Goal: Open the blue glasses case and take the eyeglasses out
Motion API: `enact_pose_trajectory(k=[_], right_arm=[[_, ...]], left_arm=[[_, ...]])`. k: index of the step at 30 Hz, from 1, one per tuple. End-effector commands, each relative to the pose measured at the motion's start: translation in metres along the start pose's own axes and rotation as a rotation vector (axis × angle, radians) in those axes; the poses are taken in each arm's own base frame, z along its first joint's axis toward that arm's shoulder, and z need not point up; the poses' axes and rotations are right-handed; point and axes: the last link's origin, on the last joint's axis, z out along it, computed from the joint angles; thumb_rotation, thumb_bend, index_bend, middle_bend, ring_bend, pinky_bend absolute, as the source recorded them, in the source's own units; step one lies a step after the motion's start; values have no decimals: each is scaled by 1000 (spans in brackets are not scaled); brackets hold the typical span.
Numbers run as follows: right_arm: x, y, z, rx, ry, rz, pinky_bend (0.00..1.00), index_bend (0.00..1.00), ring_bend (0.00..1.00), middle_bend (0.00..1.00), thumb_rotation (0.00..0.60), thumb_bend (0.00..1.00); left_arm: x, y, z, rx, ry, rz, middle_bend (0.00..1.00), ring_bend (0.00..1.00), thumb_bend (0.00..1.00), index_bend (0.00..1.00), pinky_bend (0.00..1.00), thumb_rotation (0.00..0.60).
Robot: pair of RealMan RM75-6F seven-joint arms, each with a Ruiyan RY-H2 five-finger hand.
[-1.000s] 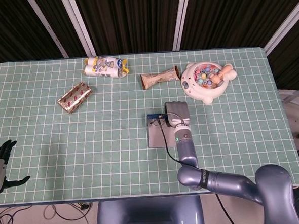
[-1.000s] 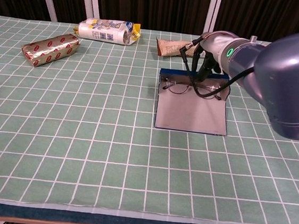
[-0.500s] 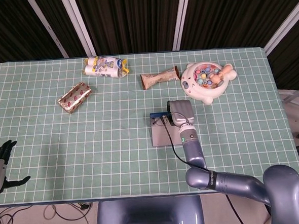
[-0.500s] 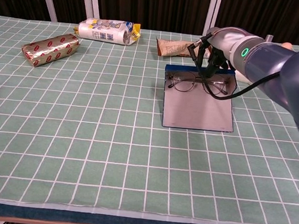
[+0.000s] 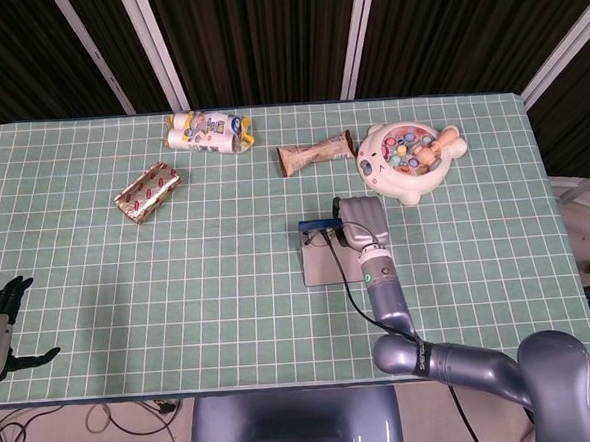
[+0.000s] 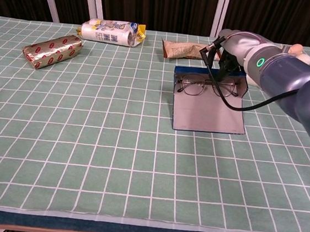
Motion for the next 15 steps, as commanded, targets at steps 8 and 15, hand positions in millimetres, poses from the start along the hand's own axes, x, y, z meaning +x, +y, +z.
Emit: enact_pose_trajectory(k=[8, 15], right_arm=[[-5, 6, -1, 48, 67, 12, 769, 621, 800, 844, 600, 484], [-4, 11, 0, 64, 113, 29, 769, 621, 800, 844, 600, 484]], left_arm=[[0, 0, 0, 0, 1, 0, 0, 0, 74, 0, 0, 600], [0, 0, 0, 0, 1, 1, 0, 0, 74, 0, 0, 600]])
